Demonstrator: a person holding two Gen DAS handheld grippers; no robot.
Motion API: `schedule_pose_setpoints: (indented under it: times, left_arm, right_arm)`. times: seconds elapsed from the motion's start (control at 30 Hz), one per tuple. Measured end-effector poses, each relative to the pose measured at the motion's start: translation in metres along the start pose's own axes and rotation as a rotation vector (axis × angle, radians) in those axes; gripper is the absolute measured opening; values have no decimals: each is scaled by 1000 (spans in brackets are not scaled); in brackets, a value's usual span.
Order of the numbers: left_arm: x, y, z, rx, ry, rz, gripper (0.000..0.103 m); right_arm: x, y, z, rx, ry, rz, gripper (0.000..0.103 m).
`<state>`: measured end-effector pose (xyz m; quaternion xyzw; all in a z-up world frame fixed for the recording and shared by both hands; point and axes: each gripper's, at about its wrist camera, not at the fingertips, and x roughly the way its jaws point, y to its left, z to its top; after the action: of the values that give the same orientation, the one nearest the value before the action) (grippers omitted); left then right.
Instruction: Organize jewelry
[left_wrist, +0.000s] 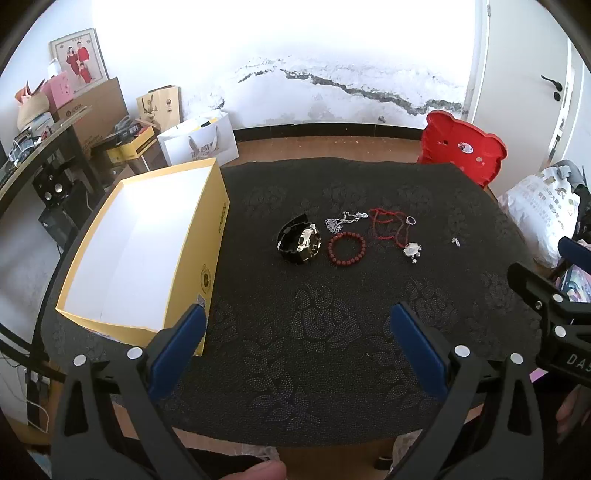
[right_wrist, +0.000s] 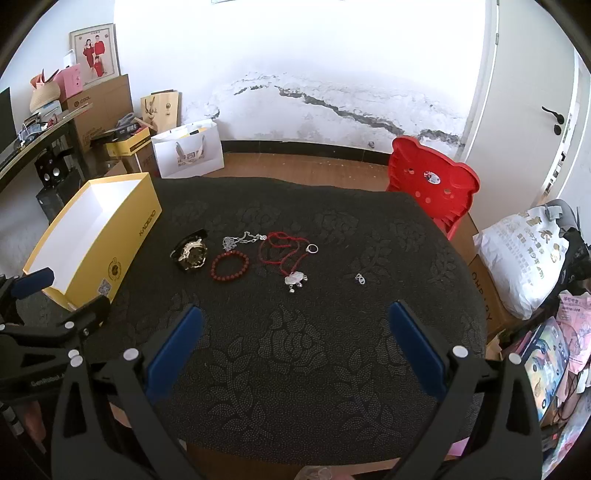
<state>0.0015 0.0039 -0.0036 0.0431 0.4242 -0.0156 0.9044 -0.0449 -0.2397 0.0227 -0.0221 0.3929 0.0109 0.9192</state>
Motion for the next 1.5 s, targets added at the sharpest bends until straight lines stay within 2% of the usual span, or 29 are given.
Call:
schedule_pose_setpoints:
  times: [1.5]
  left_arm:
    - [8, 6, -5, 8, 21, 7, 97]
  right_arm:
    - [-1, 3, 0, -9, -2, 6, 97]
